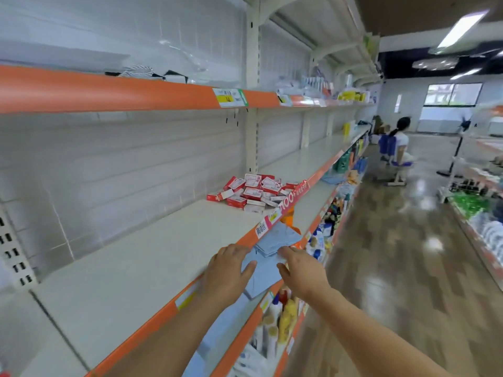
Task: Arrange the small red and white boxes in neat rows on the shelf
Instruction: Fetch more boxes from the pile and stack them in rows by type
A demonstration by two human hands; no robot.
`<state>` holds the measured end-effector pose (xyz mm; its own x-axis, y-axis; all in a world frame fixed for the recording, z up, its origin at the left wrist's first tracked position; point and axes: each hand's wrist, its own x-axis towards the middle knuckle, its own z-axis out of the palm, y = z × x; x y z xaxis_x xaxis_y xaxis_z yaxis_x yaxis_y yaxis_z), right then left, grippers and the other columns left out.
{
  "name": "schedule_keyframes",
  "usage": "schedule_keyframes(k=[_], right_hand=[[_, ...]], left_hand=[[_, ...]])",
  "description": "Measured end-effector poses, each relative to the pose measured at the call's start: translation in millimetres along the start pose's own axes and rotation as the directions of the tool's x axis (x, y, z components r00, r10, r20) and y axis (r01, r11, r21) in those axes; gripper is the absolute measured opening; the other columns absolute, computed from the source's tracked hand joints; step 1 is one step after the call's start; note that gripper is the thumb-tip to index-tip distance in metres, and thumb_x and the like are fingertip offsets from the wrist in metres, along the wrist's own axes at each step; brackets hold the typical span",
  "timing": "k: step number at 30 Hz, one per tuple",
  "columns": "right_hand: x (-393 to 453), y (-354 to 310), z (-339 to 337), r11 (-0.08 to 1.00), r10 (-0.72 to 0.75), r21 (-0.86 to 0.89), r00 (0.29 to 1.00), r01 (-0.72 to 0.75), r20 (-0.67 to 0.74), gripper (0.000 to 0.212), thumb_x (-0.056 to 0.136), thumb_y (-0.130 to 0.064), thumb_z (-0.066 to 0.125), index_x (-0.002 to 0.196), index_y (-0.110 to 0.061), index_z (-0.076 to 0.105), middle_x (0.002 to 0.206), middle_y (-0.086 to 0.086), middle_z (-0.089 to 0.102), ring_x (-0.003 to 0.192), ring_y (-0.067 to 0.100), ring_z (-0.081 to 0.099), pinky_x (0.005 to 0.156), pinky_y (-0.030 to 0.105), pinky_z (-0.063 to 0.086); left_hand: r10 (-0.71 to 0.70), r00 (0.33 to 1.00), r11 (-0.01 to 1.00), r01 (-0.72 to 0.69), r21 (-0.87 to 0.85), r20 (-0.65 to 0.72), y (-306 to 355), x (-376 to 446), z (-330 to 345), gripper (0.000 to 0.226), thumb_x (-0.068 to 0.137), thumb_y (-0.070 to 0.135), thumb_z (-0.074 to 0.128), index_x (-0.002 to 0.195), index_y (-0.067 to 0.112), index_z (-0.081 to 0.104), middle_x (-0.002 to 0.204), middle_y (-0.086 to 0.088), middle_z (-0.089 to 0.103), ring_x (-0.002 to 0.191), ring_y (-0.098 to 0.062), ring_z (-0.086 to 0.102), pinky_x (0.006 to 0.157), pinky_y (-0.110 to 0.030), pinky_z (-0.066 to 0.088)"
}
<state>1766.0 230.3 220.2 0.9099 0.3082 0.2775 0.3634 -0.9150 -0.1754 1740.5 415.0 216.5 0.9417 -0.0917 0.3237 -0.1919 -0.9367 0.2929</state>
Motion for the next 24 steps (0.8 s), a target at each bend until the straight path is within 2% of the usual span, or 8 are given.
schedule_keyframes(k=[5, 10, 15, 18, 24], right_hand=[[63.7, 17.8, 5.8, 1.0, 0.023, 0.001, 1.0, -0.023, -0.006, 0.039, 0.099, -0.032, 0.041, 0.136, -0.02, 0.041, 0.125, 0.004, 0.056, 0.11, 0.024, 0.054, 0.079, 0.036, 0.05], [107.2, 39.9, 19.1, 1.0, 0.03, 0.005, 1.0, -0.03, 0.005, 0.04, 0.098, -0.03, 0.042, 0.137, -0.021, 0.04, 0.124, 0.003, 0.057, 0.107, 0.022, 0.056, 0.076, 0.034, 0.051], [163.5, 58.7, 30.7, 0.999, 0.002, 0.048, 1.0, -0.002, -0.003, 0.039, 0.098, -0.021, 0.043, 0.136, -0.018, 0.042, 0.127, 0.003, 0.055, 0.113, 0.022, 0.053, 0.077, 0.032, 0.05], [198.9, 64.8, 37.4, 0.997, -0.059, 0.042, 0.998, 0.06, -0.039, 0.042, 0.096, -0.017, 0.042, 0.137, -0.02, 0.044, 0.13, 0.001, 0.055, 0.115, 0.022, 0.051, 0.079, 0.029, 0.045], [264.1, 70.5, 54.2, 0.947, -0.319, -0.046, 0.948, 0.318, -0.015, 0.043, 0.09, -0.012, 0.044, 0.132, -0.016, 0.048, 0.131, 0.004, 0.055, 0.121, 0.022, 0.044, 0.101, 0.031, 0.034]], left_hand=[[-0.032, 0.999, 0.999, 0.032, -0.026, -0.026, -20.4, 68.5, 10.8, 0.04, 0.097, 0.041, 0.041, 0.133, 0.025, 0.047, 0.134, 0.004, 0.047, 0.122, -0.016, 0.042, 0.098, -0.03, 0.035], [-0.057, 0.998, 0.998, 0.057, -0.027, 0.021, -33.6, 106.7, 34.7, 0.04, 0.096, 0.035, 0.044, 0.135, 0.025, 0.045, 0.137, 0.005, 0.045, 0.123, -0.015, 0.041, 0.098, -0.028, 0.034], [-0.098, 0.995, 0.995, 0.098, -0.015, -0.007, -47.4, 153.9, 48.4, 0.041, 0.096, 0.026, 0.046, 0.137, 0.026, 0.042, 0.14, 0.007, 0.042, 0.127, -0.014, 0.038, 0.101, -0.028, 0.033], [-0.151, 0.988, 0.988, 0.152, 0.006, -0.032, -52.8, 183.4, 56.4, 0.043, 0.096, 0.023, 0.046, 0.138, 0.025, 0.041, 0.143, 0.005, 0.04, 0.128, -0.015, 0.037, 0.102, -0.029, 0.034], [-0.289, 0.954, 0.95, 0.296, 0.104, -0.077, -59.6, 238.4, 68.8, 0.052, 0.092, 0.013, 0.049, 0.141, 0.024, 0.036, 0.144, -0.001, 0.039, 0.127, -0.02, 0.038, 0.099, -0.032, 0.039]])
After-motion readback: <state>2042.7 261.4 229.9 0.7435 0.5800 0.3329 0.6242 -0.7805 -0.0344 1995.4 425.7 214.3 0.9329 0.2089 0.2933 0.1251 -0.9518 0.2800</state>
